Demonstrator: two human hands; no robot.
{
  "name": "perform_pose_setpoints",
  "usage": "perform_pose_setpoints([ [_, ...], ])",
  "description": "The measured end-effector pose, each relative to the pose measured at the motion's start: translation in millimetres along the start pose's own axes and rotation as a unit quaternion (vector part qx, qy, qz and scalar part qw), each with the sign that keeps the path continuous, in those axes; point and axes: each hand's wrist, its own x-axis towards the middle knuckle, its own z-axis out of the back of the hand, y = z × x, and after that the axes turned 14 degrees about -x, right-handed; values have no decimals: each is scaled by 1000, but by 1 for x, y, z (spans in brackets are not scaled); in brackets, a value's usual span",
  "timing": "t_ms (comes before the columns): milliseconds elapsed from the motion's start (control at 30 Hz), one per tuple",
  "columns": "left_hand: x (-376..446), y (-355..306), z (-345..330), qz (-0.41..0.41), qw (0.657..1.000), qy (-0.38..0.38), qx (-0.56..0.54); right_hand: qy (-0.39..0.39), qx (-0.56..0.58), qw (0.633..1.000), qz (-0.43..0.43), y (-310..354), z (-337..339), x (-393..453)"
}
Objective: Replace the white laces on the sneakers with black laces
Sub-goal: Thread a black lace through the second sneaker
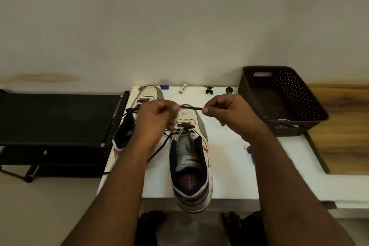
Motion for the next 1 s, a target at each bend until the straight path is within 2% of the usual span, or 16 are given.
perform_pose_setpoints([
  [67, 10, 5, 21, -42, 984, -163, 52, -9, -25, 1000, -9, -4, 9, -2],
  [100, 12, 6, 30, -72, 970, -207, 104, -16, -33, 999, -7, -5, 10, -3],
  [133, 12, 5, 33, -96, 964, -203, 144, -20, -41, 999, -3, -6, 10, -2],
  [167, 9, 2, 29, -110, 970, -152, 153, -19, -48, 999, 2, -4, 8, -1],
  [233, -4, -7, 3, -72, 992, 33, 96, -3, -52, 999, 11, 0, -3, 1],
  [267, -10, -9, -10, -31, 990, 110, 78, 4, -48, 999, 15, 3, -8, 2],
  [300, -13, -9, -19, -7, 985, 153, 80, 8, -45, 999, 17, 4, -12, 3],
  [333, -14, -6, -23, -1, 983, 156, 97, 9, -43, 999, 17, 5, -13, 4],
  [467, 0, 0, 2, -45, 982, 4, 184, 16, -55, 998, -11, -5, -1, 3],
  [500, 3, 1, 11, -47, 977, -8, 209, 20, -70, 997, -20, -8, 2, 3],
  [533, 3, 0, 15, -45, 970, 5, 238, 21, -83, 996, -27, -12, 4, 3],
  [633, -4, -1, 5, -32, 956, 115, 269, 41, -112, 992, -31, -12, -6, 6],
  [700, -8, -1, -11, -55, 944, 140, 294, 55, -122, 991, -23, -8, -17, 8],
  [800, -4, -1, -19, -60, 929, 123, 343, 35, -123, 992, -22, -6, -27, 11],
  [900, -3, 7, -13, -60, 956, 61, 280, 17, -153, 985, -76, -12, -28, 13],
  [1000, 1, 10, -8, -77, 974, 4, 214, 30, -192, 971, -137, -17, -37, 12],
])
